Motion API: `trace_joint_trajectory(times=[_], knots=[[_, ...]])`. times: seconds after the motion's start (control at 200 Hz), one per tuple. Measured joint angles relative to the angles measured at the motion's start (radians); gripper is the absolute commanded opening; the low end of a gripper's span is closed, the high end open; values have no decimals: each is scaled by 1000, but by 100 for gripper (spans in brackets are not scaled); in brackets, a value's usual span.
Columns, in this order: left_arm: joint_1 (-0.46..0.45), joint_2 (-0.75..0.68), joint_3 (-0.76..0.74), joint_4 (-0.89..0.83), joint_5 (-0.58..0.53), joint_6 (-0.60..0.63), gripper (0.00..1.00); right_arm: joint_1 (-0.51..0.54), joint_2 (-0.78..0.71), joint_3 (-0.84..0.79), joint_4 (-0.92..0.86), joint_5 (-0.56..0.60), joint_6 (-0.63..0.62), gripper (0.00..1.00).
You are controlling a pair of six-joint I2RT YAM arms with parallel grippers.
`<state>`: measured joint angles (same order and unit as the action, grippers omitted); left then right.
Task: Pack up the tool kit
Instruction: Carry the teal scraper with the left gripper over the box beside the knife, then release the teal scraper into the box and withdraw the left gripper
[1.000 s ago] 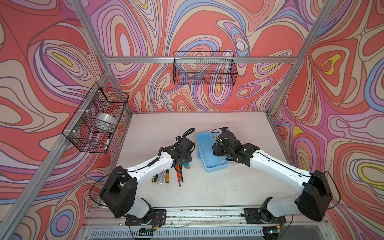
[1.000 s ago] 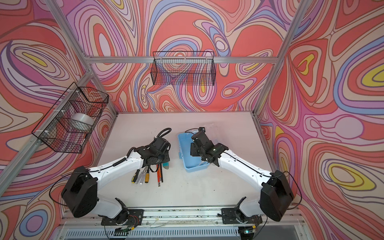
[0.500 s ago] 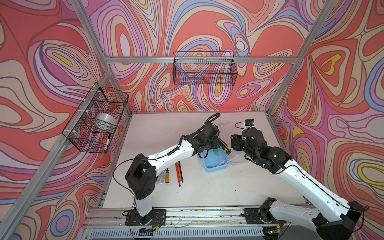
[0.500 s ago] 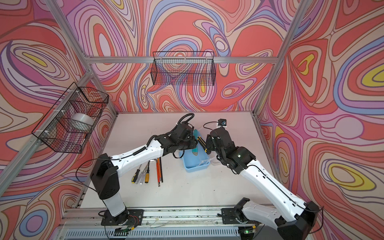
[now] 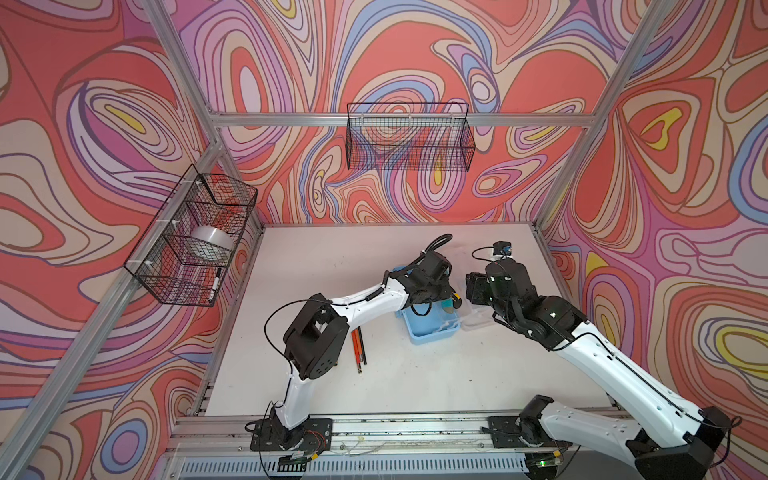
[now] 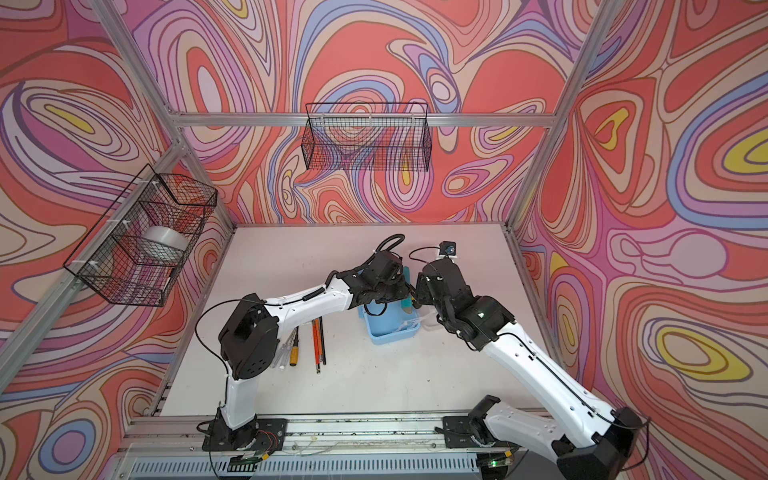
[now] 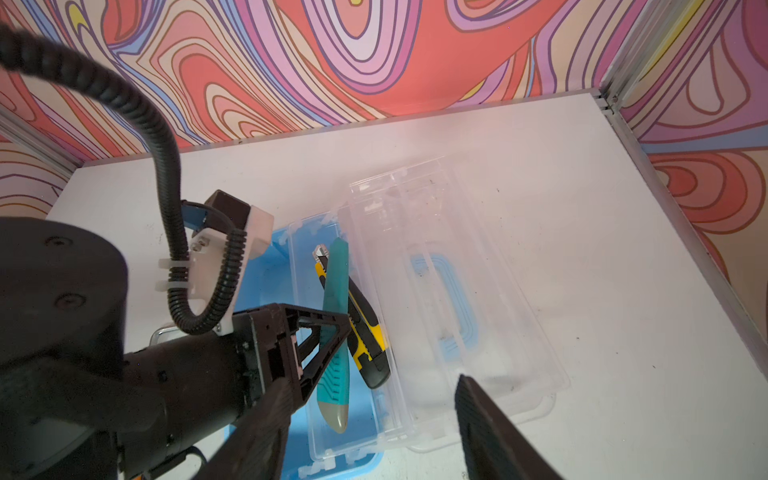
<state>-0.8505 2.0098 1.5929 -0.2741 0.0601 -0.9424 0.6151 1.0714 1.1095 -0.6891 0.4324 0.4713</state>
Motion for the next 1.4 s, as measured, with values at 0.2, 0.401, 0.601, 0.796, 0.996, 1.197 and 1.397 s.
trace_joint_trajectory(times=[0.2,0.401,0.601,0.796,0.996,1.197,1.397], knots=[[0,0,0,7,-28,-13,50,-10,35,-12,1,-10,-8,68],[0,0,0,8,-45,-12,54,-28,60,-26,5,-33,-10,67],[0,-30,-19,12,-90,16,57,-56,113,-27,42,-91,-12,64],[6,-205,-126,7,-171,95,76,-60,175,-26,78,-159,-25,61],[60,-374,-205,-23,-212,193,100,-55,241,26,113,-237,-13,60],[175,-526,-438,-122,-195,221,98,25,280,46,126,-248,16,58],[228,-684,-600,-232,-217,219,89,118,376,65,159,-274,35,50]])
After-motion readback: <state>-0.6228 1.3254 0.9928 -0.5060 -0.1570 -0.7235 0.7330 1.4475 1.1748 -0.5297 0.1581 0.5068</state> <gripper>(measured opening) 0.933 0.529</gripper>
